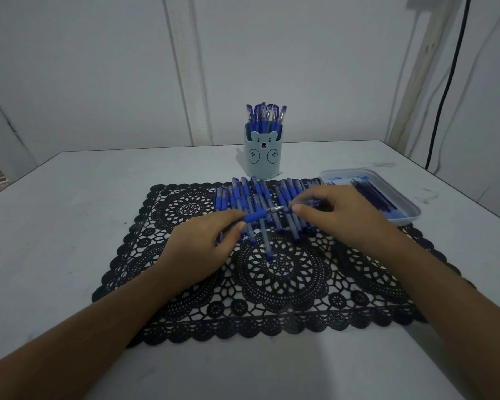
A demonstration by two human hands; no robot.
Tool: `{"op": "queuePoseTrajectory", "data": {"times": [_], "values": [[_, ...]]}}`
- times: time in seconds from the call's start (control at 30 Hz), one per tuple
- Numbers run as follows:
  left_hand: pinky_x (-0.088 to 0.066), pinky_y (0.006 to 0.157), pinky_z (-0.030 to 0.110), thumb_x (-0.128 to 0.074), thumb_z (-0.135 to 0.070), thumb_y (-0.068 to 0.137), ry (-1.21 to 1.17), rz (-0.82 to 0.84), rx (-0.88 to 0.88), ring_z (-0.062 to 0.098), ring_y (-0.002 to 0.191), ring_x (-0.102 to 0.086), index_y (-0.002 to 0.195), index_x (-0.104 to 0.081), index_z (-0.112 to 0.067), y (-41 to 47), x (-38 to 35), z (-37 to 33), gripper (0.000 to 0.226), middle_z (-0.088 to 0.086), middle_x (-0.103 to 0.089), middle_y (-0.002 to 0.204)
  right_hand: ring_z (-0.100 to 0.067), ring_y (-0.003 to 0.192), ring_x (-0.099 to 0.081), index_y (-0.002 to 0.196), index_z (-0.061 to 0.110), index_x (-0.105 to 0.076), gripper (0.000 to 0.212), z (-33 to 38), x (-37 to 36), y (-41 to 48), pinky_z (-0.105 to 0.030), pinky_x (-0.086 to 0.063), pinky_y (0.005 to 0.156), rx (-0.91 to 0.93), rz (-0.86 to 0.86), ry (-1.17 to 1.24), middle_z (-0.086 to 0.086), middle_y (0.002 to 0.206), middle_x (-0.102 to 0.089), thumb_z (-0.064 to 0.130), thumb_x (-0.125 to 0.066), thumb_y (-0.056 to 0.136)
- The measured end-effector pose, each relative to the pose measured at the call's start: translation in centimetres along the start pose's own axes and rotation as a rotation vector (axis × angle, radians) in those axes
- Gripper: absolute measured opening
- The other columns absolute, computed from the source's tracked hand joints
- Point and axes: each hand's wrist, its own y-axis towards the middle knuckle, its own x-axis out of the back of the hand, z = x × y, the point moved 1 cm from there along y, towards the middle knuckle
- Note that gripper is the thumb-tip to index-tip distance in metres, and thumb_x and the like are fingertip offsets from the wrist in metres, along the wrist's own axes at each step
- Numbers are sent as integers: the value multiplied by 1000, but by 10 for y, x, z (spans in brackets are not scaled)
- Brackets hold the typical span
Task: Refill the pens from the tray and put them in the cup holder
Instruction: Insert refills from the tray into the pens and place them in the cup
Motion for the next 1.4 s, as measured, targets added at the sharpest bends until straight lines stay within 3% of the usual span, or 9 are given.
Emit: {"op": "queuePoseTrajectory", "data": {"times": [0.1, 0.23, 0.37, 0.53, 0.73, 0.9, 1.03, 1.23, 1.4], "values": [[-35, 56, 3, -38, -40, 90, 18, 3, -5, -17, 67, -48, 103, -63, -24, 0, 0, 0, 33, -29, -47, 68, 8, 46, -46, 83, 26, -65, 6, 0, 1, 0, -4, -34, 49, -10, -9, -14, 27, 48, -54, 25, -60, 86], [-34, 57, 1, -36, -40, 90, 37, 2, -31, -20, 67, -46, 104, -64, -23, 0, -1, -1, 35, -27, -46, 68, -7, 54, -47, 82, 33, -64, 7, 0, -3, 0, -23, -40, 58, -2, 20, -44, -1, 67, -64, 32, -59, 86], [-33, 54, 1, -35, -39, 89, 49, 4, -43, -23, 67, -44, 105, -64, -24, -1, 0, -2, 36, -26, -44, 71, -9, 54, -45, 83, 33, -65, 9, -1, -3, 0, -23, -39, 56, 11, 43, -37, -8, 69, -65, 35, -57, 86], [-31, 55, -2, -38, -37, 90, 76, -3, -83, -8, 65, -41, 104, -66, -23, -2, 1, -4, 34, -26, -45, 75, 6, 45, -44, 80, 28, -65, 16, -2, 1, 0, -6, -34, 49, -39, 105, -10, 18, 48, -53, 35, -53, 89], [-31, 55, -3, -38, -37, 90, 81, -16, -81, -7, 66, -41, 104, -66, -23, -2, 1, -4, 34, -26, -46, 75, 1, 44, -38, 67, 28, -60, 25, -4, 1, 0, -12, -31, 50, -76, 95, -26, 10, 51, -42, 35, -53, 89], [-31, 53, -1, -39, -36, 90, 92, 1, -104, -5, 63, -42, 103, -66, -24, -2, 0, -5, 32, -23, -52, 72, -3, 49, -39, 71, 32, -63, 21, -5, -3, 1, -19, -34, 54, -53, 132, -21, 4, 60, -50, 39, -53, 88], [-23, 52, -2, -42, -34, 91, 128, 37, -194, -7, 60, -43, 104, -67, -19, -4, 0, -5, 32, -13, -65, 77, 7, 54, -48, 82, 33, -65, 13, -3, -13, -2, -8, -36, 53, -42, 230, -64, 14, 66, -56, 39, -55, 87], [-46, 47, 24, -39, -31, 92, 60, 62, -209, 5, 55, -53, 102, -63, -21, -5, -3, 0, 28, -10, -63, 69, 9, 64, -52, 95, 24, -70, 16, 0, -18, -4, -4, -38, 60, 25, 180, -65, 14, 73, -62, 32, -60, 85], [-35, 49, 8, -35, -37, 92, -5, 119, -161, -2, 52, -46, 107, -63, -24, -6, -2, 6, 34, -14, -57, 61, 7, 67, -55, 99, 20, -71, 18, 3, -21, -7, -5, -40, 62, 111, 144, -76, 22, 69, -59, 26, -63, 84]]}}
